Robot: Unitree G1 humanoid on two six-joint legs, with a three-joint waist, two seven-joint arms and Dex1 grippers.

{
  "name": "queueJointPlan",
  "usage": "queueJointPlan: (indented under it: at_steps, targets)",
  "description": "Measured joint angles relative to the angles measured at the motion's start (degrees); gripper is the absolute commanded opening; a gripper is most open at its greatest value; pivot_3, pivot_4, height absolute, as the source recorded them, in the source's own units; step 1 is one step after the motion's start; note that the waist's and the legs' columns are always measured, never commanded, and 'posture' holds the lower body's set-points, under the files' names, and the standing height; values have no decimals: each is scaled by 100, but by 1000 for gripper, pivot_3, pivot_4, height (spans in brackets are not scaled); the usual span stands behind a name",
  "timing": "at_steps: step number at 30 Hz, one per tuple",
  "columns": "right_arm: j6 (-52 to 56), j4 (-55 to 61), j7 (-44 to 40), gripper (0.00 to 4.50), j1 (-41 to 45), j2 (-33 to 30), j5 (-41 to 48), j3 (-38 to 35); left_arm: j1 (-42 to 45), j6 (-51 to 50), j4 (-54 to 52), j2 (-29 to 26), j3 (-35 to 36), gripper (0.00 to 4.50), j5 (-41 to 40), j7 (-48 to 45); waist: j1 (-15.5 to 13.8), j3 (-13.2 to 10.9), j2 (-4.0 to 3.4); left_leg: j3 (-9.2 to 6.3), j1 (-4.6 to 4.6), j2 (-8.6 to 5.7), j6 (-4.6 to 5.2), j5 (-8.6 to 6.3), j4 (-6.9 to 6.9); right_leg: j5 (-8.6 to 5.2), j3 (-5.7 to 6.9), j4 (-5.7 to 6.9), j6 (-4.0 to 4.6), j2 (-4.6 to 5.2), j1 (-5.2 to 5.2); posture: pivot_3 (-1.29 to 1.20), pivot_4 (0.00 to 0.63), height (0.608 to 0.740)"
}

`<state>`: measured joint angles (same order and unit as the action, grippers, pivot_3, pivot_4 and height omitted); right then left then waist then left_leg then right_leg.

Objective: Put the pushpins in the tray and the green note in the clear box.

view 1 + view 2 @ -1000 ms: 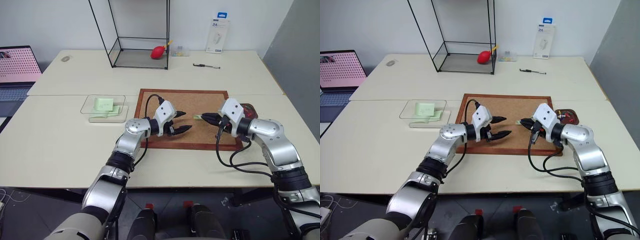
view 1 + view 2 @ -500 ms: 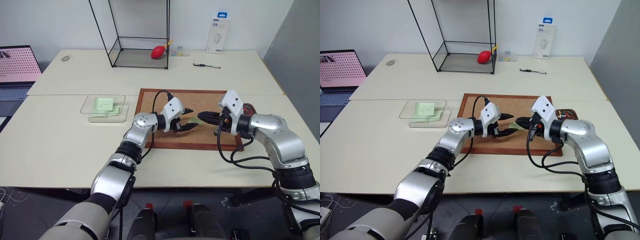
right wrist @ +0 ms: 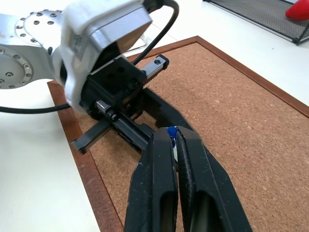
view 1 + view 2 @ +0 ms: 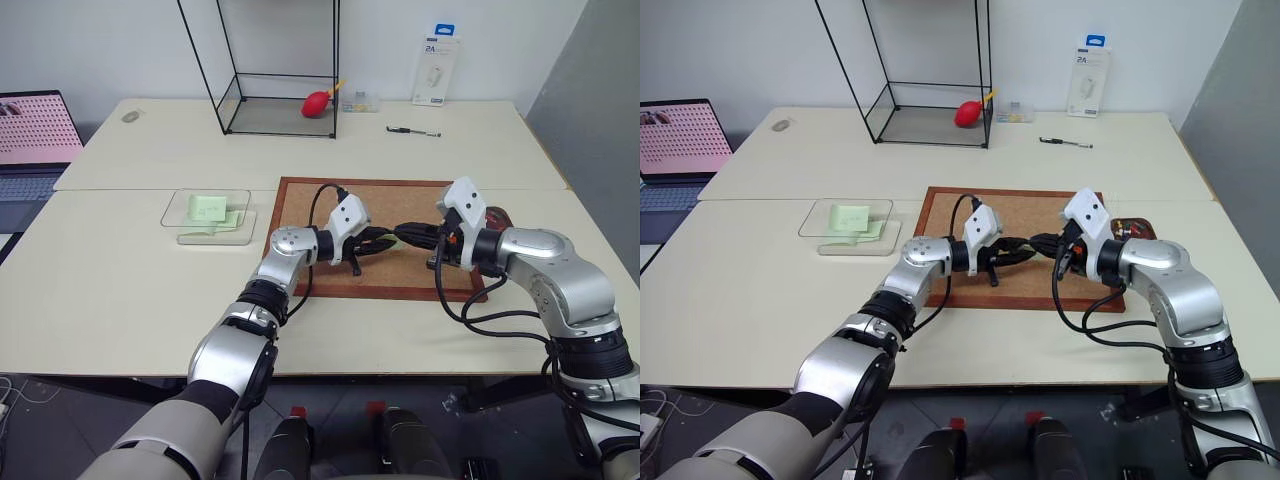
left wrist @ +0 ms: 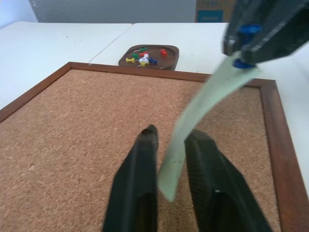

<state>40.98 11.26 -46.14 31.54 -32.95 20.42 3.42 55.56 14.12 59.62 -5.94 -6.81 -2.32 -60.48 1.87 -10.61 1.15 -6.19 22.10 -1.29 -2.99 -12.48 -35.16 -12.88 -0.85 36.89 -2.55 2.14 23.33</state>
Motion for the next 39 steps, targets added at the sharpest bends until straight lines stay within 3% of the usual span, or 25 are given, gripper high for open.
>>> queueJointPlan:
  at_steps: [30, 39]
  targets:
    - [435, 11, 634, 0, 178, -1, 554, -626, -175, 12, -79, 53, 153, 44, -7, -64, -1, 0, 0, 0, 1, 0, 0, 0, 0, 0, 0, 1, 0, 0, 1, 0, 150, 740]
    - [-760, -1267, 1065, 0, -16, -608, -533, -752, -470, -154, -520, -138, 157, 44, -5, 69, 5, 0, 0, 5, -1, 0, 0, 0, 0, 0, -4, 2, 0, 0, 1, 0, 150, 740]
